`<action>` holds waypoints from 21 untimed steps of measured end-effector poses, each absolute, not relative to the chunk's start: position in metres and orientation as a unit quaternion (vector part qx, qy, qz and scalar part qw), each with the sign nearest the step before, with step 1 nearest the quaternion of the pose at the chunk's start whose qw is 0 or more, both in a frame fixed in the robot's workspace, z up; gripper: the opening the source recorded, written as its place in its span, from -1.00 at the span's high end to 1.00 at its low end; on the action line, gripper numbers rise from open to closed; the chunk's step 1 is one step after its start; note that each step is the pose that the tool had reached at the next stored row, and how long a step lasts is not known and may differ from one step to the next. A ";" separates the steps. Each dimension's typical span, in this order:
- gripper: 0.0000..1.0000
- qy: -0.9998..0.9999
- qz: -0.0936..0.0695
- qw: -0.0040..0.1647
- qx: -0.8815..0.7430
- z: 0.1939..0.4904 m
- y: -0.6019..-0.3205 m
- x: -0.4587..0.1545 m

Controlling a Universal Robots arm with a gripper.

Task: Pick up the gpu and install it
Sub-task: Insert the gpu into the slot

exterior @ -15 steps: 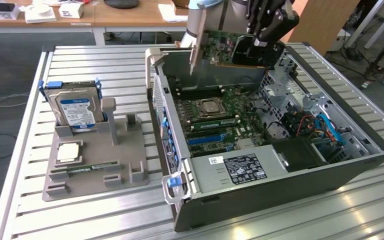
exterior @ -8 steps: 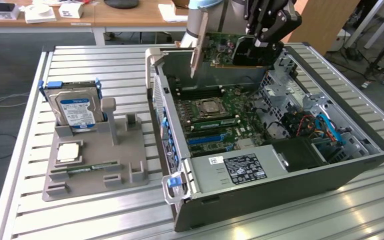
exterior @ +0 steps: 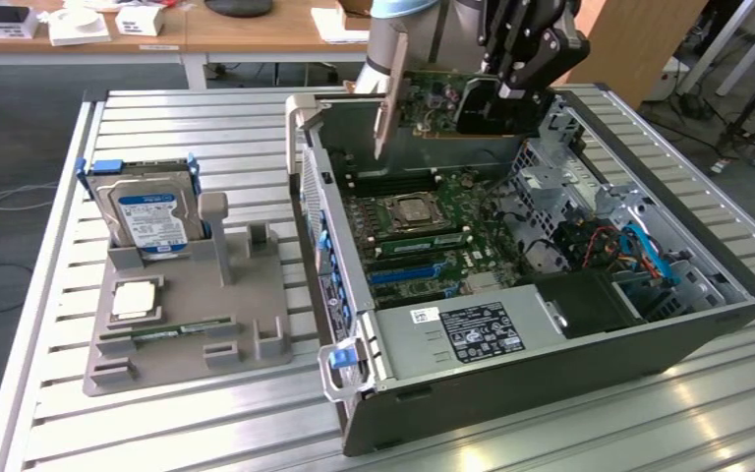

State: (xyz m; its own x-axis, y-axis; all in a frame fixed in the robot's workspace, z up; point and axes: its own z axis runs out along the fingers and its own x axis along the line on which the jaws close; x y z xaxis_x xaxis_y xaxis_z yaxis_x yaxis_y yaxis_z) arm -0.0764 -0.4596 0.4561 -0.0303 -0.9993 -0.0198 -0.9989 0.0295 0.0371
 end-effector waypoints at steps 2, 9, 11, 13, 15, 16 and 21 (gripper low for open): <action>0.44 -0.717 -0.020 0.005 0.696 0.453 -0.460 -0.076; 0.44 -0.717 -0.019 0.004 0.696 0.440 -0.460 -0.077; 0.44 -0.717 -0.018 0.004 0.696 0.436 -0.460 -0.077; 0.44 -0.717 -0.018 0.004 0.696 0.433 -0.460 -0.077; 0.44 -0.717 -0.018 0.004 0.696 0.430 -0.460 -0.077; 0.44 -0.717 -0.018 0.004 0.696 0.428 -0.460 -0.077; 0.44 -0.717 -0.018 0.004 0.696 0.420 -0.460 -0.078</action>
